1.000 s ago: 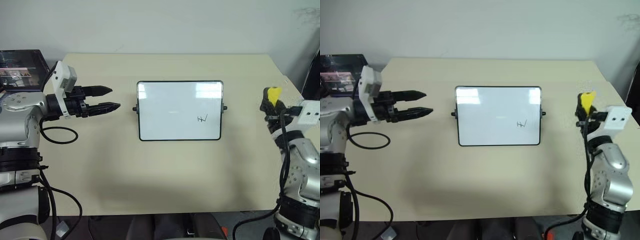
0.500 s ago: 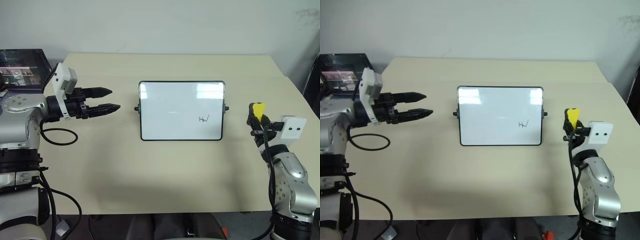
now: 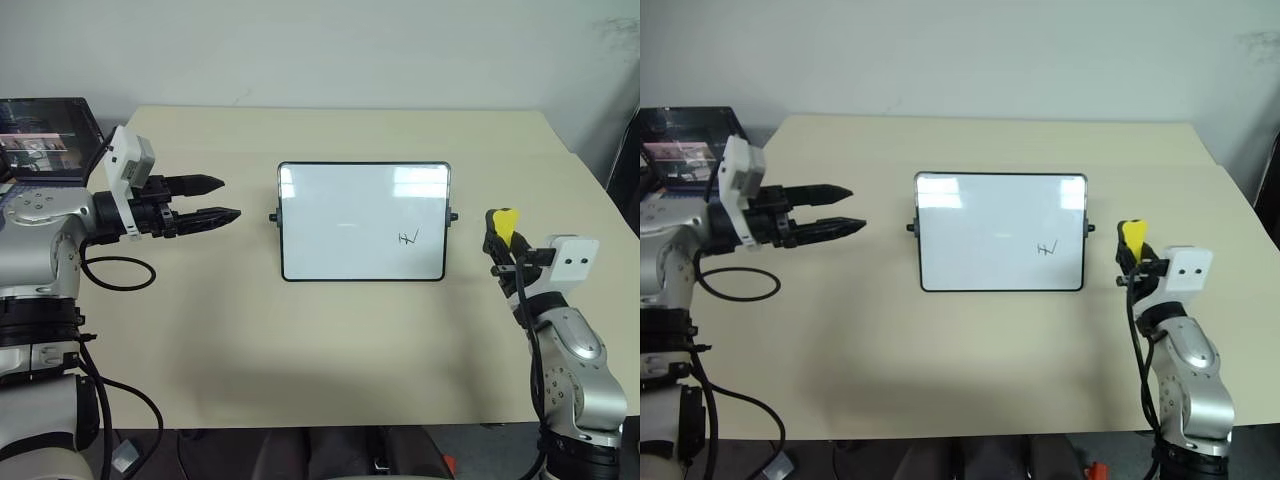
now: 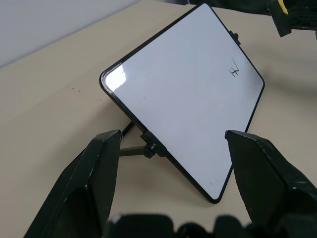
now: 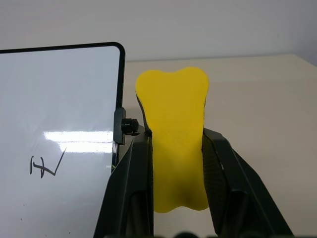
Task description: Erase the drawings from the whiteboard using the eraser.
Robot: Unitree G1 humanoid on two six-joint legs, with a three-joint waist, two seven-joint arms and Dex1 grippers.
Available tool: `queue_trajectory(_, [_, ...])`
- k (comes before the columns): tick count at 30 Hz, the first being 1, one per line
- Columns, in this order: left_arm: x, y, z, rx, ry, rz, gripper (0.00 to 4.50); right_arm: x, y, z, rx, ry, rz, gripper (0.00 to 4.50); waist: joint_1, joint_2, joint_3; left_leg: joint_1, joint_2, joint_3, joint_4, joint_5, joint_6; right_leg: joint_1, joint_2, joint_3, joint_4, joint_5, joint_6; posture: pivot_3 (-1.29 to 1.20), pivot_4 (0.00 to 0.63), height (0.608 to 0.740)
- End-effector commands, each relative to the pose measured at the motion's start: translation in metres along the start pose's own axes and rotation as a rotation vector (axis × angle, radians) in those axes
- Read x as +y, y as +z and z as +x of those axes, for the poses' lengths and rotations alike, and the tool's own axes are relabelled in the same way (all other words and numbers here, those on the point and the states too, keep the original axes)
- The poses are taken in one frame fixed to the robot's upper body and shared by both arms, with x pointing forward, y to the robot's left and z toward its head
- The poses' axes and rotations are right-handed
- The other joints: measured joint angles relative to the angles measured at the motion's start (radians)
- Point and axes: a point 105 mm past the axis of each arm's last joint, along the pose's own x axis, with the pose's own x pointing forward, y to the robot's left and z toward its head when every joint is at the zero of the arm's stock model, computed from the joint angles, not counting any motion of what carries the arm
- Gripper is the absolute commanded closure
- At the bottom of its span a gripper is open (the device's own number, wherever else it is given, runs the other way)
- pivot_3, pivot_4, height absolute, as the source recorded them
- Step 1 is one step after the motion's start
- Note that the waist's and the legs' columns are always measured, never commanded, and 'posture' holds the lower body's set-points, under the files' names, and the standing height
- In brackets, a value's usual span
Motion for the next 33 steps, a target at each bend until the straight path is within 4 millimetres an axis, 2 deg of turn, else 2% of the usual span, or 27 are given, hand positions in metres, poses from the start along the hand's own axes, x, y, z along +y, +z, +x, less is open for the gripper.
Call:
queue_trajectory(1, [0.000, 0.014, -0.004, -0.024, 0.009, 0.049, 0.87, 0.000, 0.014, -0.002, -0.061, 0.007, -0.015, 3.51, 0.000, 0.000, 0.000, 0.000, 0.000, 0.000, 0.000, 0.000, 0.000, 0.000, 0.000, 0.000, 0.000, 0.000, 0.000, 0.00, 0.150, 0.740])
queue_trajectory(11, [0.001, 0.013, -0.004, -0.024, 0.011, 0.050, 0.87, 0.001, 0.012, -0.005, -0.050, 0.016, -0.018, 3.51, 0.000, 0.000, 0.000, 0.000, 0.000, 0.000, 0.000, 0.000, 0.000, 0.000, 0.000, 0.000, 0.000, 0.000, 0.000, 0.00, 0.150, 0.740])
queue_trajectory(14, [0.000, 0.013, -0.004, -0.024, 0.011, 0.048, 0.87, 0.001, 0.015, -0.004, -0.039, 0.032, -0.003, 3.51, 0.000, 0.000, 0.000, 0.000, 0.000, 0.000, 0.000, 0.000, 0.000, 0.000, 0.000, 0.000, 0.000, 0.000, 0.000, 0.00, 0.150, 0.740])
queue_trajectory(16, [0.001, 0.012, -0.004, -0.024, 0.013, 0.048, 0.87, 0.006, 0.027, -0.002, -0.054, 0.076, -0.020, 3.51, 0.000, 0.000, 0.000, 0.000, 0.000, 0.000, 0.000, 0.000, 0.000, 0.000, 0.000, 0.000, 0.000, 0.000, 0.000, 0.00, 0.150, 0.740])
queue_trajectory(18, [0.000, 0.013, -0.005, -0.026, 0.015, 0.047, 0.87, 0.012, 0.049, 0.004, -0.095, 0.135, -0.065, 3.51, -0.001, 0.000, 0.000, 0.000, 0.000, 0.000, 0.000, 0.000, 0.000, 0.000, 0.000, 0.000, 0.000, 0.000, 0.000, 0.00, 0.150, 0.740])
queue_trajectory(20, [0.001, 0.012, -0.005, -0.027, 0.017, 0.047, 0.87, 0.026, 0.071, 0.012, -0.127, 0.221, -0.140, 3.51, -0.003, 0.000, 0.000, 0.000, 0.000, 0.000, 0.001, 0.000, 0.000, 0.000, 0.000, 0.001, 0.000, 0.000, 0.000, 0.00, 0.150, 0.740])
queue_trajectory(22, [0.001, 0.012, -0.005, -0.027, 0.018, 0.046, 0.87, 0.040, 0.080, 0.018, -0.127, 0.291, -0.209, 3.51, -0.002, 0.000, 0.000, 0.001, 0.000, 0.000, 0.001, 0.000, 0.000, 0.000, 0.000, 0.001, 0.000, 0.000, 0.000, 0.00, 0.150, 0.740])
queue_trajectory(24, [0.000, 0.011, -0.005, -0.028, 0.018, 0.045, 0.87, 0.052, 0.083, 0.022, -0.110, 0.352, -0.278, 3.51, 0.000, 0.000, 0.000, 0.001, 0.000, 0.000, 0.001, 0.000, 0.000, 0.001, 0.002, 0.000, 0.000, 0.000, 0.000, 0.00, 0.150, 0.740])
queue_trajectory(27, [-0.002, 0.010, -0.001, -0.033, 0.011, 0.039, 0.87, 0.076, 0.076, 0.032, -0.066, 0.482, -0.456, 3.51, 0.000, -0.001, 0.000, 0.000, 0.000, 0.000, 0.000, 0.000, 0.000, 0.001, 0.002, -0.001, -0.001, 0.000, -0.001, 0.00, 0.150, 0.740])
queue_trajectory(33, [-0.003, 0.011, -0.001, -0.041, 0.014, 0.037, 0.87, 0.093, 0.062, 0.041, -0.035, 0.581, -0.609, 3.51, 0.001, -0.001, 0.000, -0.001, 0.000, 0.000, 0.001, 0.000, 0.000, 0.000, 0.002, -0.001, -0.001, 0.000, -0.001, 0.00, 0.150, 0.740])
